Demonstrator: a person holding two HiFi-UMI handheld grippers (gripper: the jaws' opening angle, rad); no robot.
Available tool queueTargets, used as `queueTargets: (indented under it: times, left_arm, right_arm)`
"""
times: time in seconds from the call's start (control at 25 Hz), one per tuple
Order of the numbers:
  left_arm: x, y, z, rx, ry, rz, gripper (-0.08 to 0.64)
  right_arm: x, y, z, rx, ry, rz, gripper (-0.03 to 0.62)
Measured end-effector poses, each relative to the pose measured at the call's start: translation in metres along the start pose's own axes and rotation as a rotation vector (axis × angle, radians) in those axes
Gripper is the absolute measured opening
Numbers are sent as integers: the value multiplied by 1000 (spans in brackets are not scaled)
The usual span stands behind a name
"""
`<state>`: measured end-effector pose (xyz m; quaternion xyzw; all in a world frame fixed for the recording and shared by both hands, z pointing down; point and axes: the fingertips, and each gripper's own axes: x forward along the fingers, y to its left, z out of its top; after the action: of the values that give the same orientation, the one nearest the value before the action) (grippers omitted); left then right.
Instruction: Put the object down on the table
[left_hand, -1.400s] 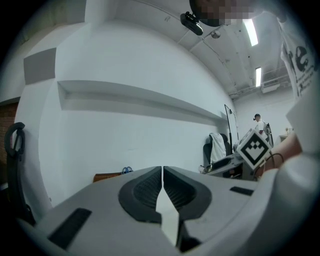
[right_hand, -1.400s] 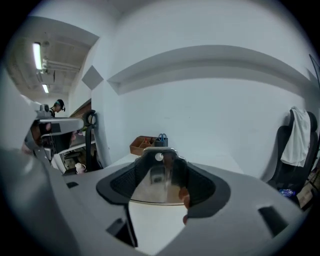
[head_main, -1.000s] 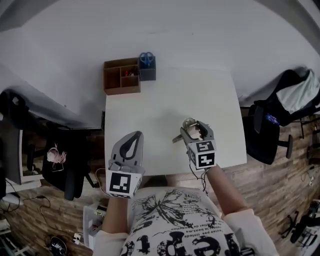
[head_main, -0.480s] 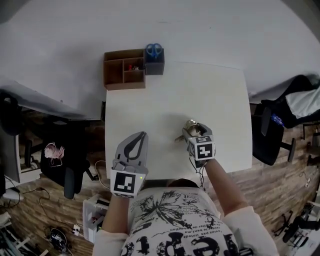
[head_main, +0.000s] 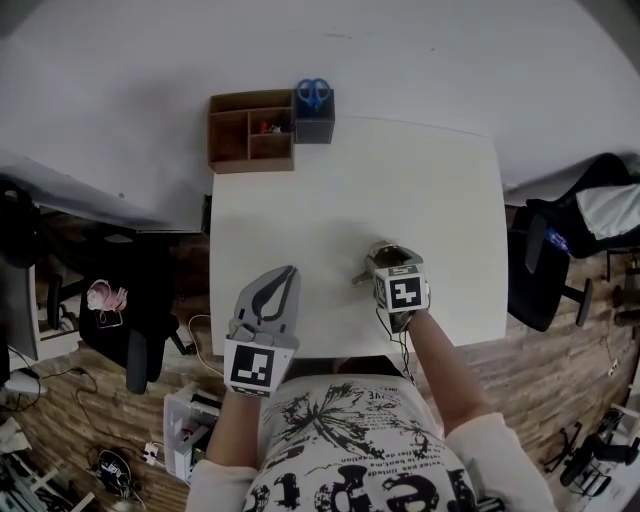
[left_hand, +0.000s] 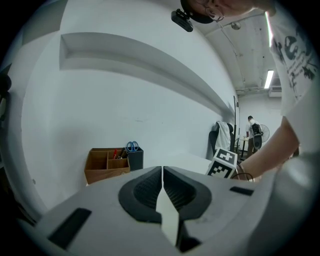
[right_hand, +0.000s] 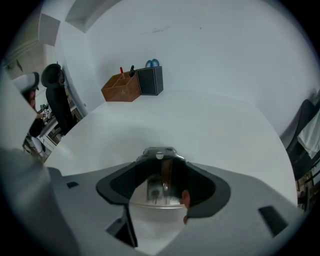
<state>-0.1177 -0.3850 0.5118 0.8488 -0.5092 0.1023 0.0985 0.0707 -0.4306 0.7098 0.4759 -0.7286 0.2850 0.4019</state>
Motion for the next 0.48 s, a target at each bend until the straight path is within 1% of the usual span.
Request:
queueTargets:
  times: [0.12, 0.2, 0.32, 0.48]
  left_arm:
    - [-1, 0, 2, -8, -11, 9, 12]
    - [-2, 0, 3, -6, -17, 15, 12]
    - [-3, -1, 4, 12, -40, 25, 12]
    - [-3, -10, 13, 19, -44, 30, 12]
  right_arm:
    - [2, 0, -1, -6, 28, 10, 287]
    - [0, 1, 0, -1, 24, 19, 293]
    - [-12, 4, 10, 9, -32, 33, 305]
    - [-44, 9, 29, 3, -146, 49, 272]
